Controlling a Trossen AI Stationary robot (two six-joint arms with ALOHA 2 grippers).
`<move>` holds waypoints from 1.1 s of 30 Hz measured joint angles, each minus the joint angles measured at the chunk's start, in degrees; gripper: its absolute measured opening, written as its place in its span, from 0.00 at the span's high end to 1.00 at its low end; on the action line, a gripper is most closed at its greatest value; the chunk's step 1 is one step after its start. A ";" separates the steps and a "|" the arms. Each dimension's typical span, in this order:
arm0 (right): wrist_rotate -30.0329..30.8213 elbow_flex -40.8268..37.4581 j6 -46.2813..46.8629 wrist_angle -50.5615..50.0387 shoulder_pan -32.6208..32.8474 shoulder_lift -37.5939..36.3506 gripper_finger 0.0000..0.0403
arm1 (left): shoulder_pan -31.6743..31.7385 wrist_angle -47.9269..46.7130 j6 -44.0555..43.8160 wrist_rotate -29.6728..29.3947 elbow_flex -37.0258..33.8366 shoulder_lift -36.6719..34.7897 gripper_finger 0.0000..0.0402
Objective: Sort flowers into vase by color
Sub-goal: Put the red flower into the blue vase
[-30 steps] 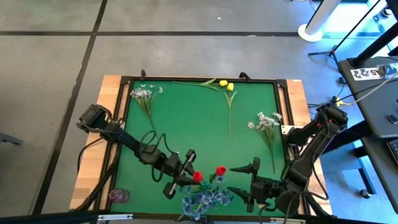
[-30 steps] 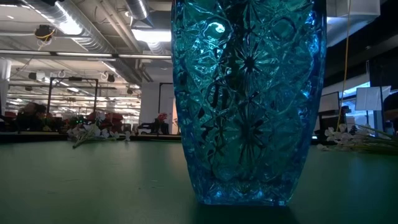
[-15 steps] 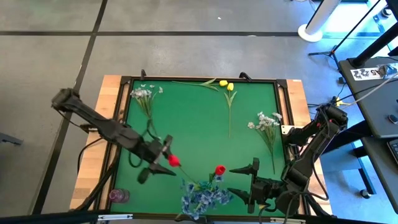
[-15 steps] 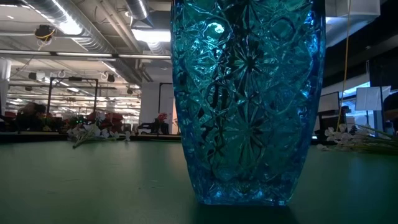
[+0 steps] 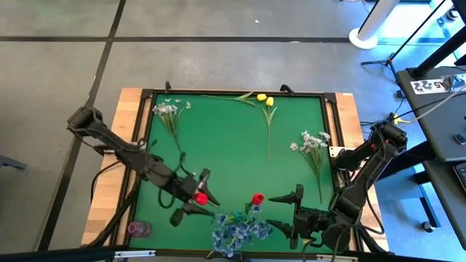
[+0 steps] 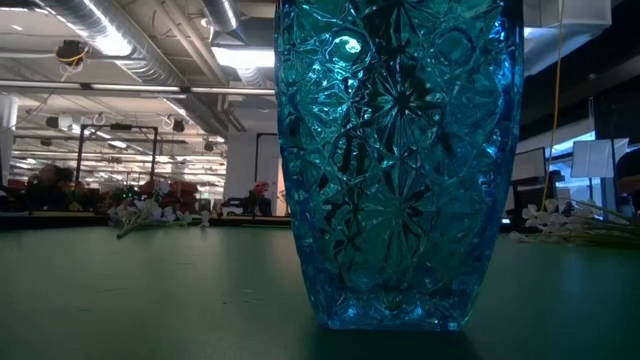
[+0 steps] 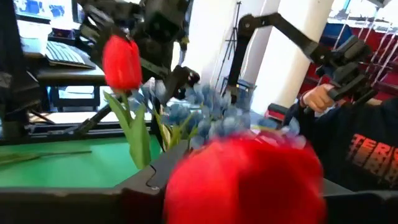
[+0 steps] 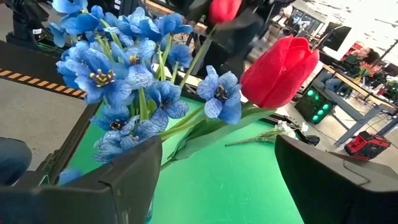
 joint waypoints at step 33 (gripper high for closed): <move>-0.02 0.00 3.65 -4.68 0.00 0.04 0.23 | 1.04 -54.49 -3.33 -0.66 34.00 13.75 0.61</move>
